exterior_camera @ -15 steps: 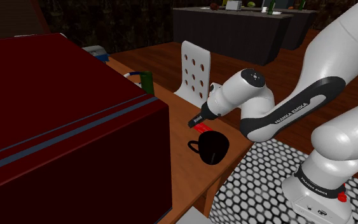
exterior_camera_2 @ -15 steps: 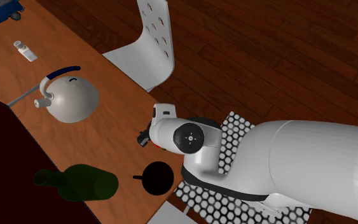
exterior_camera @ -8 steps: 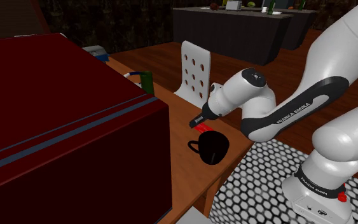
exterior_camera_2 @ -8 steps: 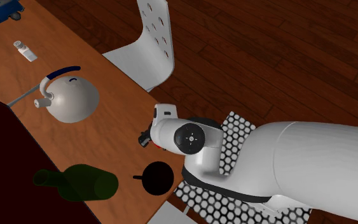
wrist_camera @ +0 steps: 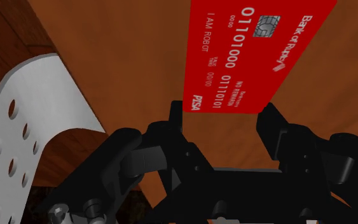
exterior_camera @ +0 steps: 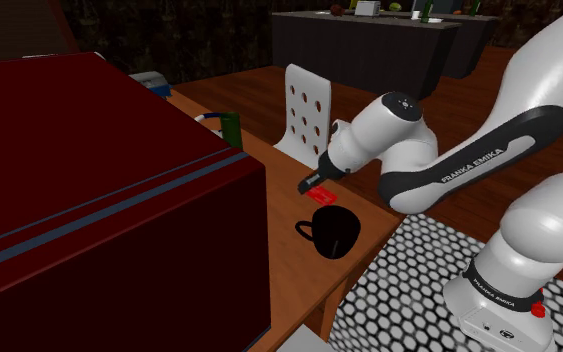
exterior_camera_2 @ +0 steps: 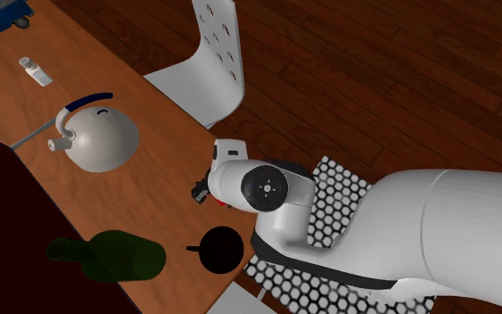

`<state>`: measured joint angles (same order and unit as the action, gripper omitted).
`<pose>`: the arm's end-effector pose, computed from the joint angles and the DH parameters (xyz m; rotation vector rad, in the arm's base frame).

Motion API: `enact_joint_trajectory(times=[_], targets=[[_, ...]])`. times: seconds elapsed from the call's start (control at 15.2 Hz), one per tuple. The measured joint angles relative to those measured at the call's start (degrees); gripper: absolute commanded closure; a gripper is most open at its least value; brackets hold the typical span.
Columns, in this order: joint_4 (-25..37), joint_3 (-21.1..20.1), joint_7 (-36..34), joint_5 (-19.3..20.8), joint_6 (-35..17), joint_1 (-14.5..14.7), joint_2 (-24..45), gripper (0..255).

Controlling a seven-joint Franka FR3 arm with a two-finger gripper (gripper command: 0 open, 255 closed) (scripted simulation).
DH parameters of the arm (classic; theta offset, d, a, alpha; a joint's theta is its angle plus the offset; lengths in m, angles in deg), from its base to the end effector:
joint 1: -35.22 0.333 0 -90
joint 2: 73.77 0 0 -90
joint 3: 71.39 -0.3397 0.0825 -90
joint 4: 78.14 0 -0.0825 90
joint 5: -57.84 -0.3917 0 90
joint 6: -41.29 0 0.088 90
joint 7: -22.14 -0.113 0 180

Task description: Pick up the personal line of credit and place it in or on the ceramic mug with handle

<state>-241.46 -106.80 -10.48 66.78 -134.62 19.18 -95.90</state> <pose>0.3735 0.1344 0.3524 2.9866 -0.0793 0.8975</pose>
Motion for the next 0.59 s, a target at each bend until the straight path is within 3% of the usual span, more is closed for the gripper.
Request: enact_joint_trajectory(times=[0.26,0.59], targets=[[0.8,5.4,2.8,-2.4,4.3,5.6,-2.7,255],[2.3,9.5,5.4,-4.6,9.5,9.7,-5.9,255]])
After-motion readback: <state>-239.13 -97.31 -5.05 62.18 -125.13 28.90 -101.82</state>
